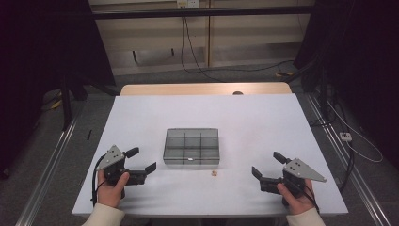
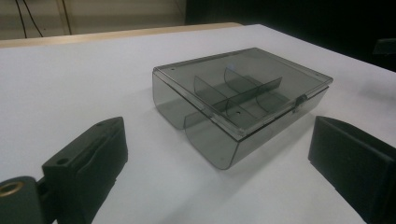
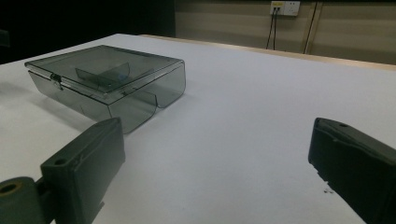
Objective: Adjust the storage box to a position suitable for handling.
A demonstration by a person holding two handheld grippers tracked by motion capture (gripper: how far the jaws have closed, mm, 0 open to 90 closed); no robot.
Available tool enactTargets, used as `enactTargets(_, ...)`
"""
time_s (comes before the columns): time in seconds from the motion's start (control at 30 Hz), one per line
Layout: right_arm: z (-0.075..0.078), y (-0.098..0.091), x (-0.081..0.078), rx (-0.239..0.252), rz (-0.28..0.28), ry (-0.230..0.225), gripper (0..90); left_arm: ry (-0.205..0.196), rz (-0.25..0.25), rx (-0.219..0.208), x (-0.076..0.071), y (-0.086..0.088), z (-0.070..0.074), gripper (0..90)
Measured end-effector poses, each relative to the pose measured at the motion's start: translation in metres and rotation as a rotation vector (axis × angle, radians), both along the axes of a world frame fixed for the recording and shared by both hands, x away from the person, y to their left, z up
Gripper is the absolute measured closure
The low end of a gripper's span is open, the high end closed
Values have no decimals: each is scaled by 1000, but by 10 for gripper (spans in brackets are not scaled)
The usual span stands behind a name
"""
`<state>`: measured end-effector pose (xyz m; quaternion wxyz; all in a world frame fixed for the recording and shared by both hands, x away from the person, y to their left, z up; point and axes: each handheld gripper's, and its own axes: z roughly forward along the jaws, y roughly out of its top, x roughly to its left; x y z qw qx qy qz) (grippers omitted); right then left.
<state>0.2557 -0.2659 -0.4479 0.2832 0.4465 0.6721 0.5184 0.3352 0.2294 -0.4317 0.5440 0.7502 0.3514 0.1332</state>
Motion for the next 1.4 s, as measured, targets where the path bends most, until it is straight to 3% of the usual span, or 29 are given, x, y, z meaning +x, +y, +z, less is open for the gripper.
enactTargets(0.5,1,0,0,-8,-12,-3,37,-1,8,0,2,-1,0,45)
enactTargets(0.77,2,1,2,-17,-34,-3,42,21,6,1,7,-4,-1,69)
enactTargets(1.03,4,6,14,-44,-50,8,61,29,54,11,19,-4,0,179)
enactTargets(1.3,4,15,29,-70,-46,9,64,31,77,46,29,-6,-2,352)
enactTargets(1.4,3,18,33,-67,-43,19,65,50,90,56,35,-7,-4,430)
